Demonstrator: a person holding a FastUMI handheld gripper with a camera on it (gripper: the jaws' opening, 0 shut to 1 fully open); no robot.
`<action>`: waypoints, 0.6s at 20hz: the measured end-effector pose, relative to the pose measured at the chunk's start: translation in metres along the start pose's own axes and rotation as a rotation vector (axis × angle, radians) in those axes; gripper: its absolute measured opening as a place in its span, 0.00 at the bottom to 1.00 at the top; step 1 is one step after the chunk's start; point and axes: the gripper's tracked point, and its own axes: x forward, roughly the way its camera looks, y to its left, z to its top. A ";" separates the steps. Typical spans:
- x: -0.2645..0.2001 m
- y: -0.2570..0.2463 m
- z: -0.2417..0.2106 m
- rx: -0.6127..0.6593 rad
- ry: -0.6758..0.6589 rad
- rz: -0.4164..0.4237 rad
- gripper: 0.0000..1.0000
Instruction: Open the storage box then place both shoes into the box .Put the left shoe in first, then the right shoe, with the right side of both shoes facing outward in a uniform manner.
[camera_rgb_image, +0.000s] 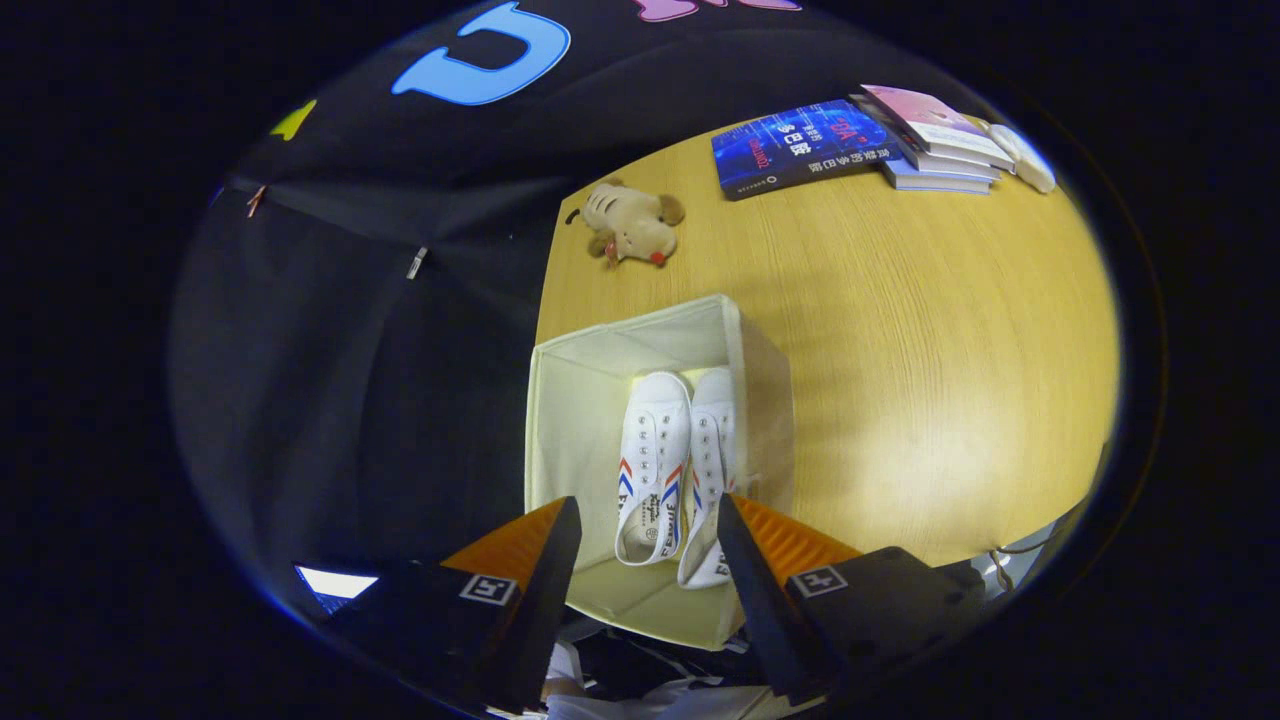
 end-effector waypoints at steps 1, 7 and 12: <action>-0.008 -0.007 0.006 0.009 -0.025 0.004 0.83; -0.080 -0.066 0.034 0.146 -0.152 0.041 0.83; -0.150 -0.119 0.058 0.116 -0.333 0.018 0.83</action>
